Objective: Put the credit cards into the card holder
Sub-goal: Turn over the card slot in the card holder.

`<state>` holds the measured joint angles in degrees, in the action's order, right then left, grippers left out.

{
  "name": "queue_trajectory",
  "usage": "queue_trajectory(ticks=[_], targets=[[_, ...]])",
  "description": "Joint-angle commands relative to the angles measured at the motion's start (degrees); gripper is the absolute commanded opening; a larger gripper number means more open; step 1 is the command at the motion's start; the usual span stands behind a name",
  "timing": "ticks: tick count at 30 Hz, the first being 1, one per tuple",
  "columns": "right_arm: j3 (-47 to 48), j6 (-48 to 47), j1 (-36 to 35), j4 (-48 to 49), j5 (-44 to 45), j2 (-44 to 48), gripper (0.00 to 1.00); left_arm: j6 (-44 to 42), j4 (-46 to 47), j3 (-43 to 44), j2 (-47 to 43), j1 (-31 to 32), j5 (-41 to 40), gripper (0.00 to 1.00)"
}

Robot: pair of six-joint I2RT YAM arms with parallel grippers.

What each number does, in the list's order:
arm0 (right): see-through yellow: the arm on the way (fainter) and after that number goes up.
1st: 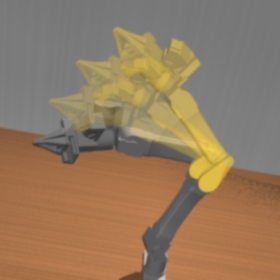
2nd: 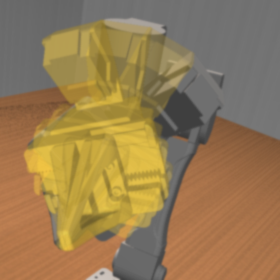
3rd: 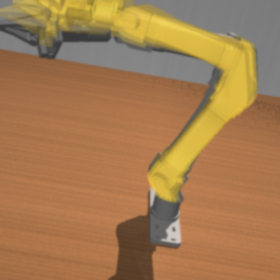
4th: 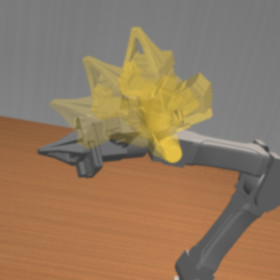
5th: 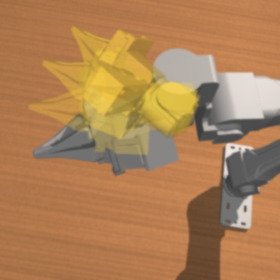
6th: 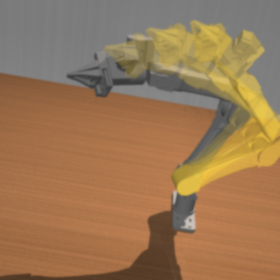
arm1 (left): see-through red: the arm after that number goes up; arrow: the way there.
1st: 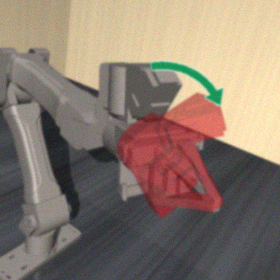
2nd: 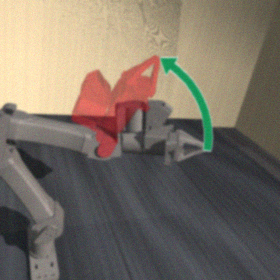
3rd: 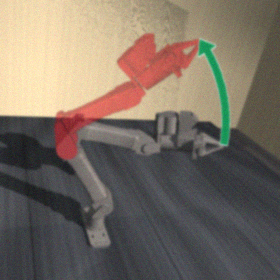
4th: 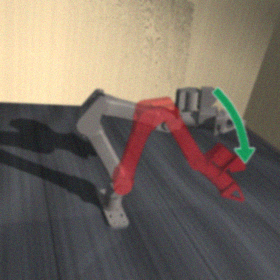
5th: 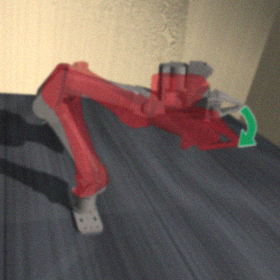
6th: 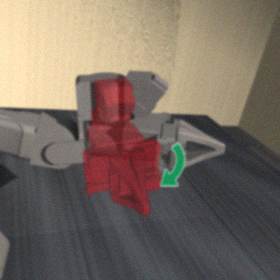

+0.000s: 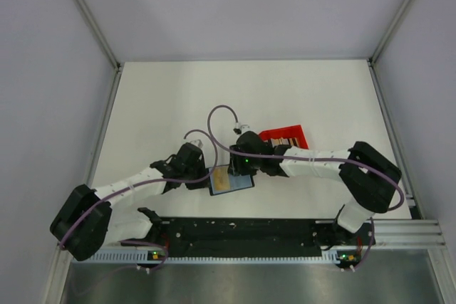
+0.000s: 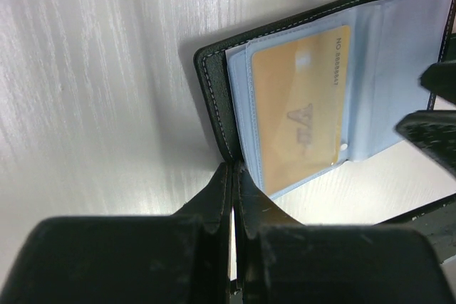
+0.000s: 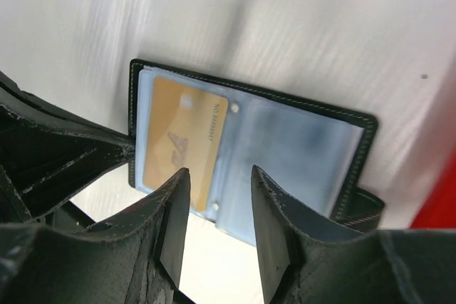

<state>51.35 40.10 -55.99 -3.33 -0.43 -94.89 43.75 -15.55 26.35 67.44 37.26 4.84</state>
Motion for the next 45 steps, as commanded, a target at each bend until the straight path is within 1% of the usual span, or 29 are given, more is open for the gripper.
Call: queue_trajectory(ticks=[1, 9, 24, 31, 35, 37, 43, 45], targets=[[0.8, -2.4, 1.0, -5.0, 7.4, 5.6, 0.41, -1.3, -5.5, 3.4, -2.2, 0.3, -1.7, 0.00], [-1.2, -3.9, 1.8, -7.6, 8.6, 8.9, 0.42, -1.8, -12.8, 6.9, -5.6, 0.2, -1.9, 0.00], [-5.4, -1.4, 2.2, -7.4, 4.6, 14.5, 0.47, -4.3, -25.6, 15.0, -6.2, 0.3, -4.2, 0.00], [-5.0, -0.6, 1.7, -7.4, 3.2, 14.7, 0.48, -4.4, -27.2, 16.3, -6.6, 0.3, -4.3, 0.00], [-2.8, -0.5, -0.4, -7.8, 4.5, 12.6, 0.49, -4.4, -27.0, 16.3, -6.4, 0.2, -4.3, 0.00], [-0.9, 0.2, -1.5, -9.4, 6.3, 9.9, 0.49, -4.4, -27.0, 16.3, -6.4, 0.2, -4.3, 0.00], [3.1, -0.7, -3.8, -9.4, 6.9, 4.5, 0.49, -4.5, -27.0, 16.3, -6.4, 0.2, -4.2, 0.00], [4.3, -0.6, -4.6, -9.9, 8.8, 3.2, 0.49, -4.5, -26.8, 16.3, -6.4, 0.2, -4.3, 0.00]])
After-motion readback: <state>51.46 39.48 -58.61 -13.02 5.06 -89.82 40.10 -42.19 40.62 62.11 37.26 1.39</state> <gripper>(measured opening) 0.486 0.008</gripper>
